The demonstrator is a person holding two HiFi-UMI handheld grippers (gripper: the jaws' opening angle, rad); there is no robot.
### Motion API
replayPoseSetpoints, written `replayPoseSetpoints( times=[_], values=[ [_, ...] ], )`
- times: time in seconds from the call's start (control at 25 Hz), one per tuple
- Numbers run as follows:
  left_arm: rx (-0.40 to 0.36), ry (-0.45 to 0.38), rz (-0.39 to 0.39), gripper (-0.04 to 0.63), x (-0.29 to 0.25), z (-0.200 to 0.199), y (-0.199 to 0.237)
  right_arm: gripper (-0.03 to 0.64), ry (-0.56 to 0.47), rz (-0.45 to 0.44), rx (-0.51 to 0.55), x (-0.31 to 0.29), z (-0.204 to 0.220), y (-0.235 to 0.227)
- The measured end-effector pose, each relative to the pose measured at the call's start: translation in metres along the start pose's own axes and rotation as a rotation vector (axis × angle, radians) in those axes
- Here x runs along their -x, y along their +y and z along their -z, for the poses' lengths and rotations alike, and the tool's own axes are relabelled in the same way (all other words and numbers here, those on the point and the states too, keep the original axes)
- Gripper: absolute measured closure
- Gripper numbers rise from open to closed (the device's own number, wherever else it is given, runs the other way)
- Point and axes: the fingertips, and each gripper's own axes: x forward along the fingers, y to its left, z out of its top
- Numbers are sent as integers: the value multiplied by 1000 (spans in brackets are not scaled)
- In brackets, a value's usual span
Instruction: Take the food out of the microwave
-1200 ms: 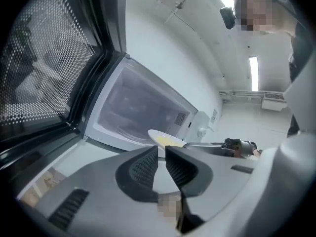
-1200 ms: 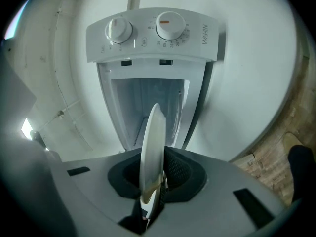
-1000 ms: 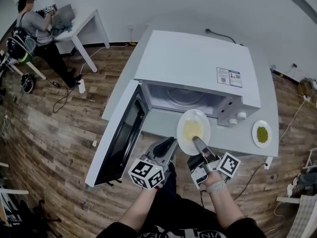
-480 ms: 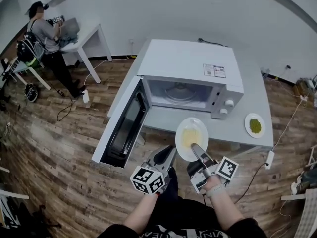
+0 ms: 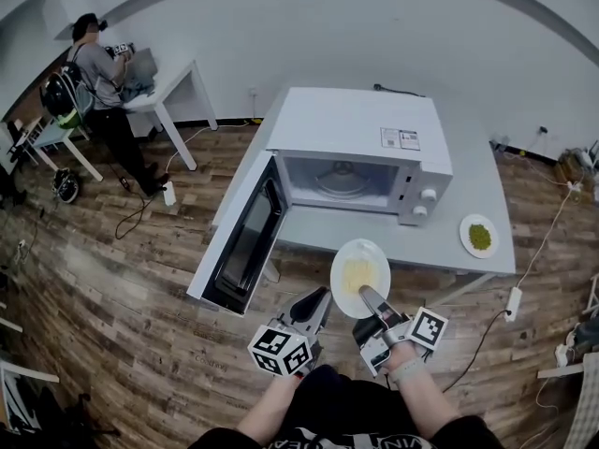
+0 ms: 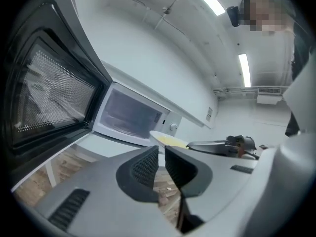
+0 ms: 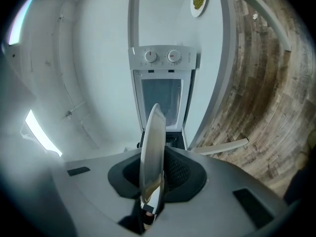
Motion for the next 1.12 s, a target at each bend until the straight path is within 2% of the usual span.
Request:
replayPoseSetpoints(
  times=[0.36,0.76,1.12],
  values=[
    [-23,15,18,551,22,-20,-4,551,-8,-9,-12,1,21,15],
    [6,39,25,554,47,-8,-9,551,-23,21,-19,20,47,10],
    [-9,34,61,554,62,-8,-23,551,-63,17,-13,38,60,15]
  ],
)
